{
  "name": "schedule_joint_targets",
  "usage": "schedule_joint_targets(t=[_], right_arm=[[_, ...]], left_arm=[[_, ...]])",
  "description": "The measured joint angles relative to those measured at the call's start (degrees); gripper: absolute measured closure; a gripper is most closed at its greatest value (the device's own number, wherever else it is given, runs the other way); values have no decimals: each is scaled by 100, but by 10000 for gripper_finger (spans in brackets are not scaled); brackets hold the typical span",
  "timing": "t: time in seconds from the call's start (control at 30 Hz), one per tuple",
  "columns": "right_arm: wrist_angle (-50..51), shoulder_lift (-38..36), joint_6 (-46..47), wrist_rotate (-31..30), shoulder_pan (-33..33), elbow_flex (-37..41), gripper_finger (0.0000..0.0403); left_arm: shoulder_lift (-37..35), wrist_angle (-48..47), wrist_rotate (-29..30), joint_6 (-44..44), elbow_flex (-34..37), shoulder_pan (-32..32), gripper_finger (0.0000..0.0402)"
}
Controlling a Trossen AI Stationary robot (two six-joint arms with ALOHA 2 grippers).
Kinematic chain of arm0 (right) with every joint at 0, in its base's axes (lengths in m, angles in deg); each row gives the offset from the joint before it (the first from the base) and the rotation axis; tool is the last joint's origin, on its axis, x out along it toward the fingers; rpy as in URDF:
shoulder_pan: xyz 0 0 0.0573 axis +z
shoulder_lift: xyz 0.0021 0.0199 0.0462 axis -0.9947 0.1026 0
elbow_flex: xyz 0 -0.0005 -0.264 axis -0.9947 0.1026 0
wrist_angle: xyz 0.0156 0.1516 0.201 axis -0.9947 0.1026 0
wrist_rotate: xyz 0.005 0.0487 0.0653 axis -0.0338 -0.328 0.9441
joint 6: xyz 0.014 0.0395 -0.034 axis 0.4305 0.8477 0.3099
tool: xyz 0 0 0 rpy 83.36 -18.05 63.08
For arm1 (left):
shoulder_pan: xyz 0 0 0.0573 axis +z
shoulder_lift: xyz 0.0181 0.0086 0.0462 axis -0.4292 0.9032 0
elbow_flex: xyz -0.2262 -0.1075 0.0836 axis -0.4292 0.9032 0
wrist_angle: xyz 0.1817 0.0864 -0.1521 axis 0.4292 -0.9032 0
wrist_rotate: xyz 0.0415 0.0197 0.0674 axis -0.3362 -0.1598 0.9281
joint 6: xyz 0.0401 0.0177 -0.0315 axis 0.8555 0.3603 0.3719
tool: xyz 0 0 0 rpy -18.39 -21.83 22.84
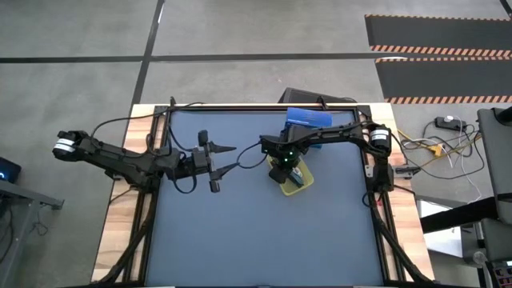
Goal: Pick and place USB-C Cables
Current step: Put the light blue charger cable into the yellow bin, then return to Home Position
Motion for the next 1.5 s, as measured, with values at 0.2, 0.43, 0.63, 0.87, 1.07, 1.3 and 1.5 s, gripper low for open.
schedule_joint_targets(t=[0.2,0.43,0.63,0.87,1.07,1.3,1.5], right_arm=[[0,0,-4,-2,0,0,365],[-2,0,28,-3,0,0,319],[120,-72,103,-2,0,2,287],[398,-403,271,-4,18,-94,276],[432,-921,319,-47,146,-92,285],[-528,-1692,-14,-1151,796,257,301],[-2338,-2382,-555,-1862,1412,1117,318]], left_arm=[[1,0,0,-3,0,0,201],[2,0,0,-3,0,0,201],[2,2,0,-3,5,0,201],[2,2,0,-3,14,0,201],[4,0,0,-25,26,-2,201],[7,3,-1,-45,37,-2,201],[7,-7,0,-189,72,-2,201]])
